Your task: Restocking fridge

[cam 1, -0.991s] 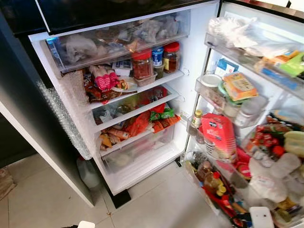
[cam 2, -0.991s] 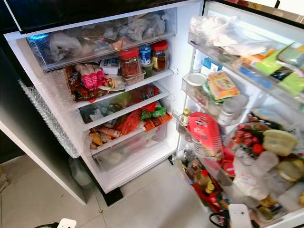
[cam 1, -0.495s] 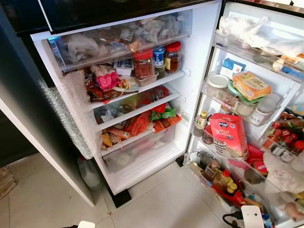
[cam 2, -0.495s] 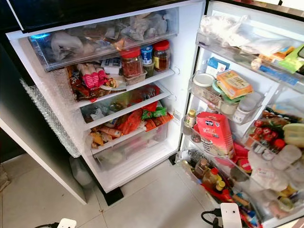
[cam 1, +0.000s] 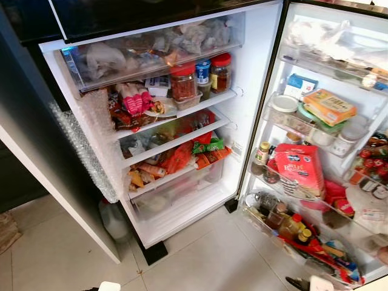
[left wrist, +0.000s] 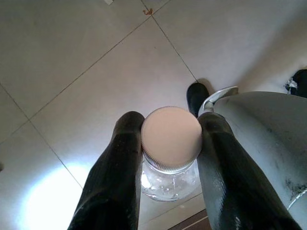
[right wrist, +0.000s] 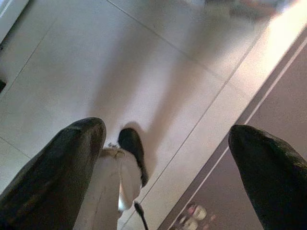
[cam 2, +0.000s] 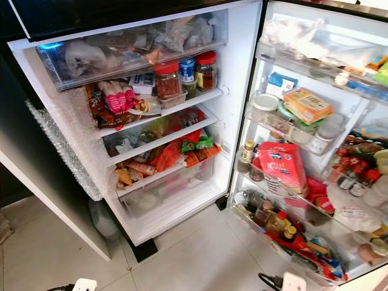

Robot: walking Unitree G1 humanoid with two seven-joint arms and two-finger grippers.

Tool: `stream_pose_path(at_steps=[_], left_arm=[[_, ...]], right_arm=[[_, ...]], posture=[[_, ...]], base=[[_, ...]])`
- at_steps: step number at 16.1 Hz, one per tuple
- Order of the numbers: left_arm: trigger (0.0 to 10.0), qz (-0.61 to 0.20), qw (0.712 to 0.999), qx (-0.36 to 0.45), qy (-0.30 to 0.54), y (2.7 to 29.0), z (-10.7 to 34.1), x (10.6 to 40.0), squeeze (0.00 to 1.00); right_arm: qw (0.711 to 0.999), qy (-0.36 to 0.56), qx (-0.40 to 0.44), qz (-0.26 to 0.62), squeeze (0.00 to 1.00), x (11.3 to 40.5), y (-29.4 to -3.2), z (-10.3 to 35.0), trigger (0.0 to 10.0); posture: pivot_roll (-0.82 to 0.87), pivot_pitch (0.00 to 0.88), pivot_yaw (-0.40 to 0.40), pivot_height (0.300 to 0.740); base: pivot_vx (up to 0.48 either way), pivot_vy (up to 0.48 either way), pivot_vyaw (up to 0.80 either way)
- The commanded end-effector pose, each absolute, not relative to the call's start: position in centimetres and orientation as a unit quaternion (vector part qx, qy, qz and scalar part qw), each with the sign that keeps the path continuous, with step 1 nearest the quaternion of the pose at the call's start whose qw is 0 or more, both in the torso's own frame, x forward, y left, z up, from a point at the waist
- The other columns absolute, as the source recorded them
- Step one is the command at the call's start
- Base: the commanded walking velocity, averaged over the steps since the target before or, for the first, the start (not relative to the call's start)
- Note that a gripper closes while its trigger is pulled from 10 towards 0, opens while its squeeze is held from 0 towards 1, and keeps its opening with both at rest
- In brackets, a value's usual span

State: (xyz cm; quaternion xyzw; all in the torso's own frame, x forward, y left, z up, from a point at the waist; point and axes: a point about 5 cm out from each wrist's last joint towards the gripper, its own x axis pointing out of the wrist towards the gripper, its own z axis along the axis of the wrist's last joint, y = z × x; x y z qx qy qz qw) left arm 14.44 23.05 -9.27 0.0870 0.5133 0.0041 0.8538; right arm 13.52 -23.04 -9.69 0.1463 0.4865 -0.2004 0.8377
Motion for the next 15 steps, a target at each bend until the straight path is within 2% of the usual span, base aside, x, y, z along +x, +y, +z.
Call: stream_pose_path(at_steps=[1, 4, 7, 11, 15], left_arm=[[10.0, 0.002, 0.854, 0.078, 0.515, 22.9, -9.4, 14.1, 0.0], [10.0, 0.002, 0.854, 0.074, 0.515, 22.9, -9.4, 14.1, 0.0], [10.0, 0.001, 0.854, 0.071, 0.515, 22.9, -9.4, 14.2, 0.0], [10.0, 0.001, 0.855, 0.071, 0.515, 22.9, -9.4, 14.2, 0.0], [10.0, 0.002, 0.855, 0.07, 0.514, 22.9, -9.4, 14.2, 0.0]], right_arm=[[0.824, 0.497, 0.166, -0.214, 0.0, 12.7, -23.5, -9.9, 10.0], [0.821, 0.498, 0.167, -0.225, 0.0, 12.2, -24.7, -9.7, 10.0], [0.817, 0.501, 0.162, -0.236, 0.0, 11.9, -25.4, -9.6, 10.0], [0.815, 0.504, 0.16, -0.237, 0.0, 12.0, -25.2, -9.7, 10.0], [0.819, 0.504, 0.158, -0.222, 0.0, 12.5, -24.1, -9.8, 10.0]], posture=[[0.0, 0.0, -0.005, 0.74], [0.0, 0.0, -0.005, 0.74], [0.0, 0.0, -0.006, 0.74], [0.0, 0.0, -0.005, 0.74], [0.01, 0.0, -0.006, 0.74]], base=[[0.0, 0.0, 0.0], [0.0, 0.0, 0.0], [0.271, 0.0, 0.0], [0.289, 0.0, -0.8], [0.296, 0.0, -0.11]])
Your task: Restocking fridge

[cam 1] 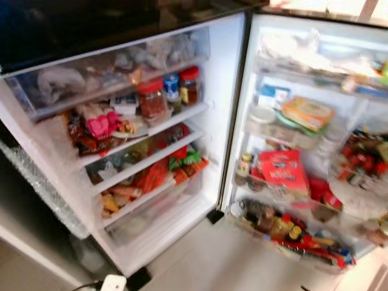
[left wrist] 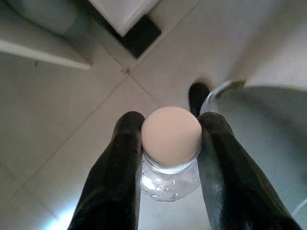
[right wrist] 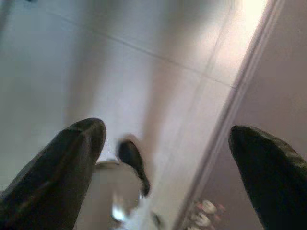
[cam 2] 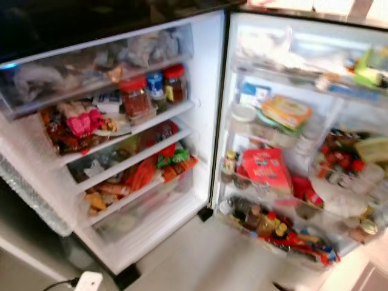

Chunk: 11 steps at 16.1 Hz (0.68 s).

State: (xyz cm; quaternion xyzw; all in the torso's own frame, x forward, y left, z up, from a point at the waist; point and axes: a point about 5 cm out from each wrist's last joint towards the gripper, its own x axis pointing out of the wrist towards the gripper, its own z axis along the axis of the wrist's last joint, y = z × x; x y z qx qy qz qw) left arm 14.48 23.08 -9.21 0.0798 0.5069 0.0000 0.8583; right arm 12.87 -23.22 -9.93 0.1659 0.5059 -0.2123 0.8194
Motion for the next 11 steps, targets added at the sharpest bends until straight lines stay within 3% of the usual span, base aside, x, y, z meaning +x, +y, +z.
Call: stream_pose_path(at_steps=[1, 11], left_arm=[[10.0, 0.003, 0.855, 0.071, 0.514, 22.9, -9.37, 14.2, 0.0], [10.0, 0.006, 0.856, 0.074, 0.512, 22.92, -9.36, 14.22, 0.0]], right_arm=[[0.82, 0.505, 0.156, -0.219, 0.0, 12.58, -23.94, -9.84, 10.0], [0.826, 0.511, 0.137, -0.197, 0.0, 12.6, -23.95, -9.82, 10.0]], posture=[[0.01, 0.0, -0.005, 0.74], [0.01, 0.0, -0.009, 0.74]], base=[[0.292, 0.0, 0.0], [0.295, 0.0, 0.0]])
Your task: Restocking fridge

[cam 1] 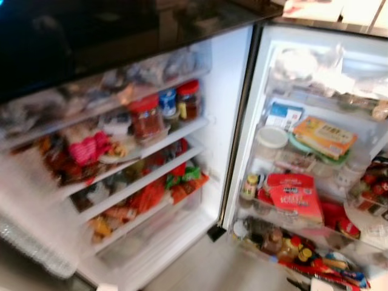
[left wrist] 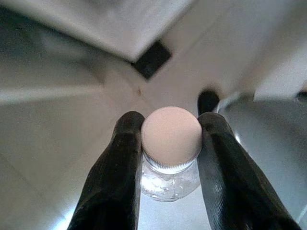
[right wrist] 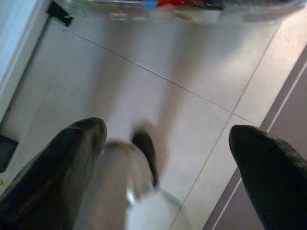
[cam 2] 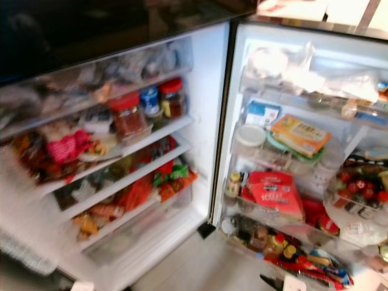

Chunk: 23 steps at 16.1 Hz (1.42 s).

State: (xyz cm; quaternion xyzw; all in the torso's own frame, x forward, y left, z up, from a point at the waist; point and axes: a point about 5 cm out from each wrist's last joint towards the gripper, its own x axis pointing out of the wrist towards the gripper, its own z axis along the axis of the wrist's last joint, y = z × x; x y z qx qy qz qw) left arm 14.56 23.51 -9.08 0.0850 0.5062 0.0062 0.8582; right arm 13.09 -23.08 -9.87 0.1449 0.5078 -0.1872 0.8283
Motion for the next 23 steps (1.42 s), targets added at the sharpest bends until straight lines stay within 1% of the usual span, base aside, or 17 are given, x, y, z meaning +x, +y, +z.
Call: stream_pose_path(at_steps=[1, 4, 8, 10, 15, 16, 17, 19, 20, 21, 22, 23], left_arm=[[10.0, 0.006, 0.856, 0.074, 0.512, 22.9, -9.4, 14.2, 0.0], [10.0, 0.007, 0.856, 0.075, 0.511, 22.9, -9.4, 14.2, 0.0], [10.0, 0.015, 0.862, 0.087, 0.5, 23.0, -9.2, 14.4, 0.0], [10.0, 0.016, 0.865, 0.093, 0.493, 23.0, -9.2, 14.5, 0.0], [10.0, 0.027, 0.876, 0.104, 0.471, 23.1, -8.9, 14.8, 0.0], [10.0, 0.032, 0.88, 0.094, 0.465, 23.0, -8.9, 14.8, 0.0], [10.0, 0.045, 0.889, 0.067, 0.452, 22.9, -8.8, 14.9, 0.0], [10.0, 0.047, 0.895, 0.06, 0.439, 22.8, -8.7, 15.1, 0.0], [10.0, 0.037, 0.917, 0.082, 0.39, 22.5, -7.4, 18.0, 0.0], [10.0, 0.023, 0.947, 0.087, 0.309, 21.6, -4.5, 23.0, 0.0], [10.0, 0.014, 0.962, 0.087, 0.258, 21.1, -2.6, 25.5, 0.0], [10.0, 0.007, 0.975, 0.082, 0.206, 20.7, -1.0, 26.9, 0.0]], right_arm=[[0.826, 0.511, 0.135, -0.195, 0.0, 12.6, -24.0, -9.8, 10.0], [0.827, 0.512, 0.131, -0.191, 0.0, 12.6, -24.0, -9.8, 10.0], [0.83, 0.517, 0.118, -0.176, 0.0, 12.6, -24.0, -9.8, 10.0], [0.833, 0.522, 0.096, -0.155, 0.0, 12.6, -24.0, -9.8, 10.0], [0.832, 0.524, 0.096, -0.151, 0.0, 12.4, -24.0, -9.8, 10.0], [0.833, 0.525, 0.095, -0.15, 0.0, 12.4, -24.0, -9.8, 10.0], [0.831, 0.526, 0.101, -0.151, 0.0, 12.3, -24.0, -9.9, 10.0], [0.831, 0.533, 0.09, -0.134, 0.0, 12.3, -23.8, -9.9, 10.0], [0.83, 0.536, 0.087, -0.124, 0.0, 12.2, -23.7, -10.0, 10.0], [0.831, 0.538, 0.084, -0.115, 0.0, 12.2, -23.5, -10.0, 10.0], [0.833, 0.539, 0.076, -0.103, 0.0, 12.2, -23.4, -10.0, 10.0], [0.833, 0.54, 0.067, -0.097, 0.0, 12.2, -23.4, -10.0, 10.0]], posture=[[0.01, 0.0, -0.009, 0.74], [0.02, 0.0, -0.011, 0.74], [0.02, 0.0, -0.013, 0.74], [0.02, 0.0, -0.014, 0.74], [0.01, 0.0, -0.016, 0.74], [0.01, 0.0, -0.019, 0.74], [0.01, 0.0, -0.022, 0.74], [0.02, 0.0, -0.025, 0.74], [0.01, 0.0, -0.027, 0.74], [0.01, 0.0, -0.026, 0.74], [0.01, 0.0, -0.026, 0.74], [0.01, 0.0, -0.026, 0.74]], base=[[0.292, 0.0, 0.0], [0.285, 0.0, 0.0], [0.0, 0.0, 0.0], [0.0, 0.0, 0.8], [0.0, 0.0, 0.8], [0.0, 0.0, 0.8], [0.0, 0.0, 0.0], [0.0, 0.0, 0.0], [0.0, 0.0, 0.0], [0.0, 0.0, 0.0], [0.0, 0.0, 0.0], [0.0, 0.0, 0.0]])
